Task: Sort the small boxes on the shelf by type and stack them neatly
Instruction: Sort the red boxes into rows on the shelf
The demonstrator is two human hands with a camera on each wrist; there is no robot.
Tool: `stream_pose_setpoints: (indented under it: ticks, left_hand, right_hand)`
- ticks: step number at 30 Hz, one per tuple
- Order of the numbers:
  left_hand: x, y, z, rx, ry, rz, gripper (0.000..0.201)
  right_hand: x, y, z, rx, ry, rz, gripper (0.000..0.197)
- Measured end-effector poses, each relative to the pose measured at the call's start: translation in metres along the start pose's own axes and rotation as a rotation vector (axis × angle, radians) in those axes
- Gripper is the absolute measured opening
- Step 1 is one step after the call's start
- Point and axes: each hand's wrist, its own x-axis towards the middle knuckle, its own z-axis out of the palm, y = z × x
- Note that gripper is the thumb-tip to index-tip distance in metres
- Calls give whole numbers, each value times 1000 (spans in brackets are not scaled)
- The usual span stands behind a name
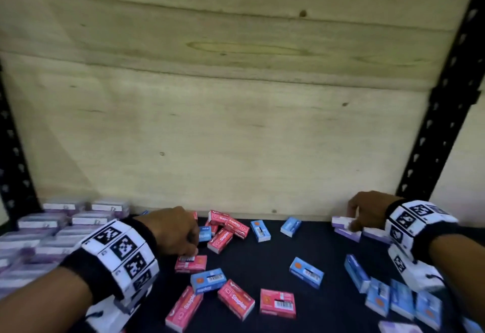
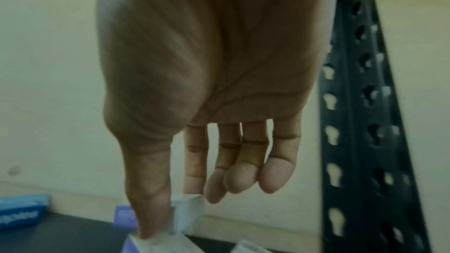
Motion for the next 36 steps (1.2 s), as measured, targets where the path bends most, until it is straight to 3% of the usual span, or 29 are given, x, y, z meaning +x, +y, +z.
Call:
stream_pose_setpoints:
  ticks: [8, 14, 20, 25, 29, 36]
  left_hand:
    - [-7, -6, -2, -95, 6, -26, 24]
    - [-17, -27, -9, -38, 92, -162, 10]
    - [-23, -49, -8, 107, 25, -282, 35]
    - [-20, -60, -8, 122, -38, -279, 49]
    - [-17, -65, -7, 126, -21, -236, 53]
    - [-6, -66, -2, 202, -57, -178, 55]
  right_hand:
    - [0, 1, 9, -42, -35, 46, 42]
    - [-3, -54, -20, 26, 79, -209, 20]
    - [-12, -150, -35, 105, 93, -523, 22]
    - [-12, -222, -39, 72, 80, -697, 33]
    - [-10, -257, -36, 19, 21, -718, 39]
    - [-6, -271, -31, 48, -34, -722, 24]
